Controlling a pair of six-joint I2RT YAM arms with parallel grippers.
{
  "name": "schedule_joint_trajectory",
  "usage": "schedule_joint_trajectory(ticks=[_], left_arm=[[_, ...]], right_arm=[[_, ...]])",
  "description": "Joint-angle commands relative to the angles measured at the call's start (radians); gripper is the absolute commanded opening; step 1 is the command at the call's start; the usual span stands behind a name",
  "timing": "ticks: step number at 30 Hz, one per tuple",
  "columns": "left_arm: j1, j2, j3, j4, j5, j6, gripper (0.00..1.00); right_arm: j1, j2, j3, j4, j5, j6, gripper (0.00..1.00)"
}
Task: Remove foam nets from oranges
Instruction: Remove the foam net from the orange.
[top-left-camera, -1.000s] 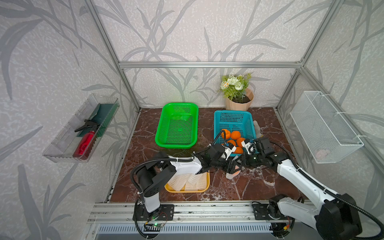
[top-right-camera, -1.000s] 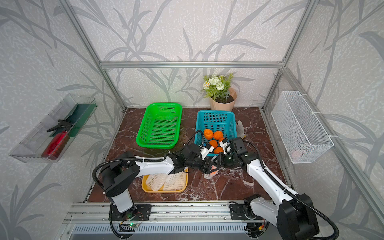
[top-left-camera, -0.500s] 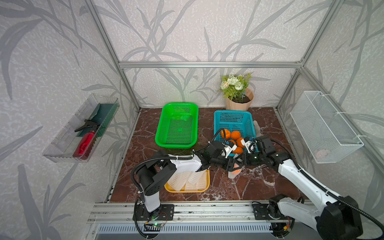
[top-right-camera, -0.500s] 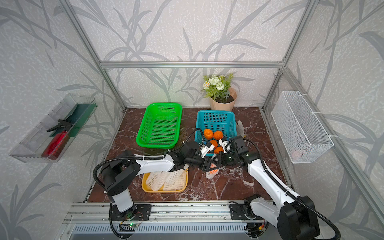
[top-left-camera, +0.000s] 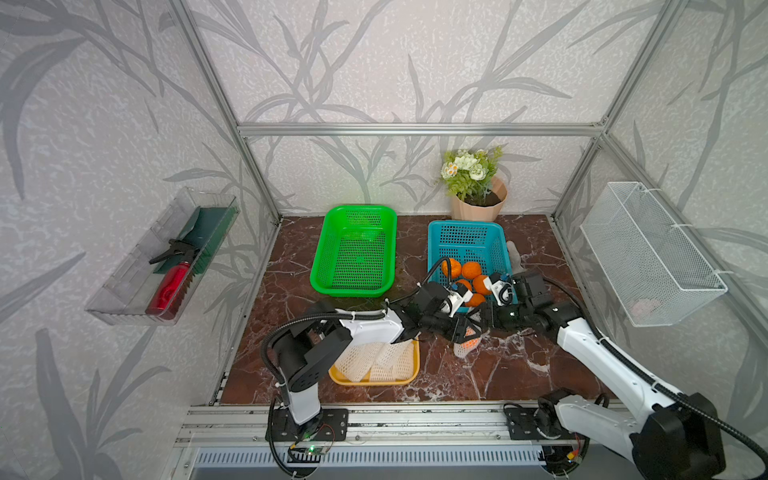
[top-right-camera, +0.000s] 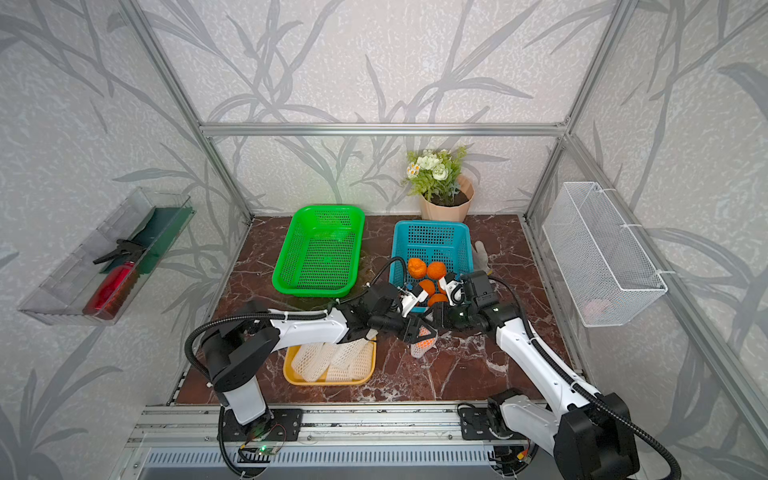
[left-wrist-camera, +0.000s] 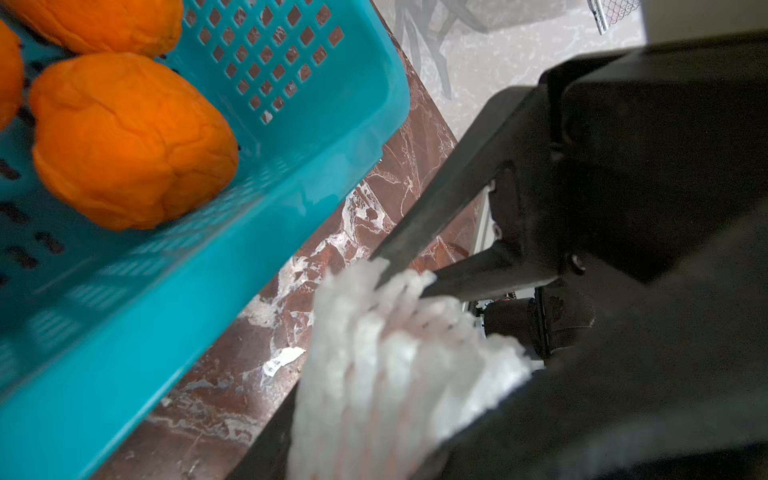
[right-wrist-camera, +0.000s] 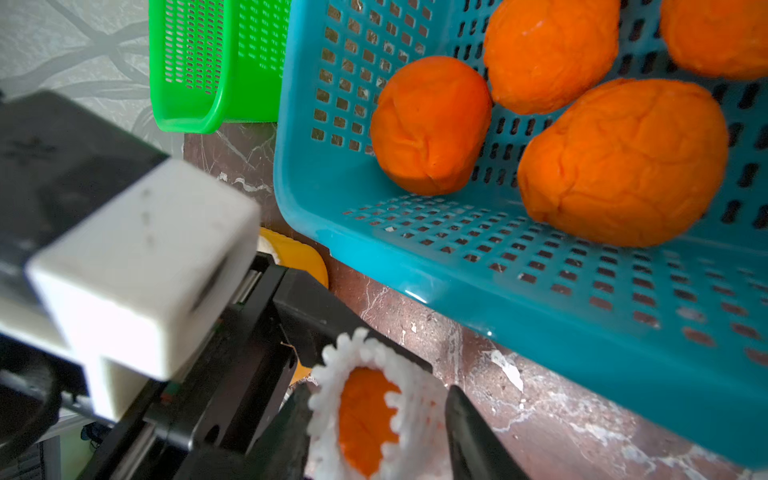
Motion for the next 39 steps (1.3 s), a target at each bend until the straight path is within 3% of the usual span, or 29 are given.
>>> schedule_joint_trajectory(ticks=[1,8,19,21,24,26,39], left_arm=[[0.017,-0.059,0.004,0.071,-0.065,0.025,0.35],[0.015,-0.068,-0.001,0.085,-0.075,0.037,0.35],[0.006,-0.078,0.006,0.081,-0.143,0.079,0.35],[0.003,-0.073,0.008,0.085,-0.146,0.081,0.40],[0.011,-0.077,0.013,0.052,-0.153,0.071,0.64],[0.023,-0.085,0.008,0.041,-0.137,0.060,0.68],[0.036,-0.090,0.036,0.058,0.049,-0.038,0.69]], right_arm=[[0.005,-0.008,0.021,-0.066,-0.058,0.015,0.54],[0.005,0.014,0.004,-0.037,-0.093,0.032,0.55],[0.016,0.023,-0.001,0.009,-0.145,0.063,0.26],[0.020,0.025,0.002,0.010,-0.148,0.064,0.20],[0.021,0.022,0.003,0.006,-0.147,0.054,0.10],[0.021,0.017,0.004,-0.010,-0.136,0.040,0.05],[0.029,-0.005,0.000,-0.066,-0.063,-0.053,0.00]])
